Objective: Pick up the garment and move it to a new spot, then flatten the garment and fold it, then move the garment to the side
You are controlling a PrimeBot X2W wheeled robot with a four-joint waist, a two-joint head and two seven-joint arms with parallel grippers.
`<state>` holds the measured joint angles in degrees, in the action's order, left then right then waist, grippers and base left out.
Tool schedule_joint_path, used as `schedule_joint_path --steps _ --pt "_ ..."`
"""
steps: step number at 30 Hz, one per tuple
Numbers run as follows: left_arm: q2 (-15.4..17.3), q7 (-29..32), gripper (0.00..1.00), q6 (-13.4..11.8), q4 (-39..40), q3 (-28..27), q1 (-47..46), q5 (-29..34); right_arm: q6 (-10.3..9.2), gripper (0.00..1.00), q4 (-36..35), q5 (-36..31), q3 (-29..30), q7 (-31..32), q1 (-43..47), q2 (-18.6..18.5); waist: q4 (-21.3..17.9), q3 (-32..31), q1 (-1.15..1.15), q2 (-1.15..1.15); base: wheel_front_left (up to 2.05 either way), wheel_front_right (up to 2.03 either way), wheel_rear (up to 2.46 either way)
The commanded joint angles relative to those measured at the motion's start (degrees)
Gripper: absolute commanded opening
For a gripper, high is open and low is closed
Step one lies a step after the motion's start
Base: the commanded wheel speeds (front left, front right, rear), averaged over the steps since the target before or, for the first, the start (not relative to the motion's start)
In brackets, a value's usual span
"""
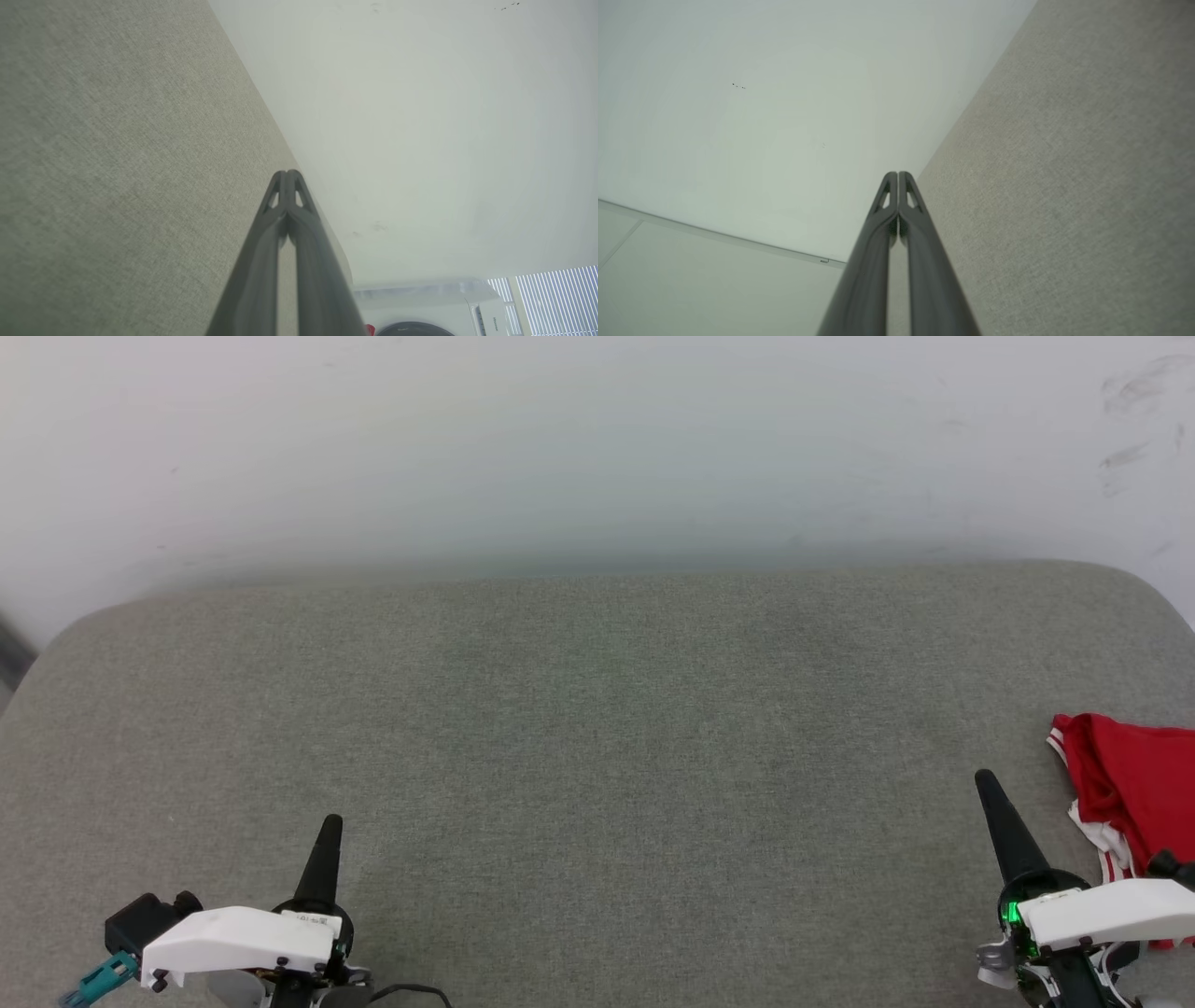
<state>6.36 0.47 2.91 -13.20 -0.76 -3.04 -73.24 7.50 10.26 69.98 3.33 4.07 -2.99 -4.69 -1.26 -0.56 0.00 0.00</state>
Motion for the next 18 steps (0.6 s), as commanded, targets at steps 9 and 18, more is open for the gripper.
schedule_joint_path --steps 9,18 --pt "-0.8 1.4 0.0 1.3 0.0 -1.5 -1.8 -4.3 -0.01 0.0 0.6 5.2 0.8 0.5 -1.8 0.5 0.2 0.1 0.0 0.0 0.0 0.0 0.0" --pt "-1.4 2.6 0.0 2.2 -0.2 -2.6 -2.3 -8.0 -0.01 0.0 1.4 9.5 1.3 1.0 -2.2 0.7 0.4 0.3 0.0 0.0 0.0 0.0 0.0"
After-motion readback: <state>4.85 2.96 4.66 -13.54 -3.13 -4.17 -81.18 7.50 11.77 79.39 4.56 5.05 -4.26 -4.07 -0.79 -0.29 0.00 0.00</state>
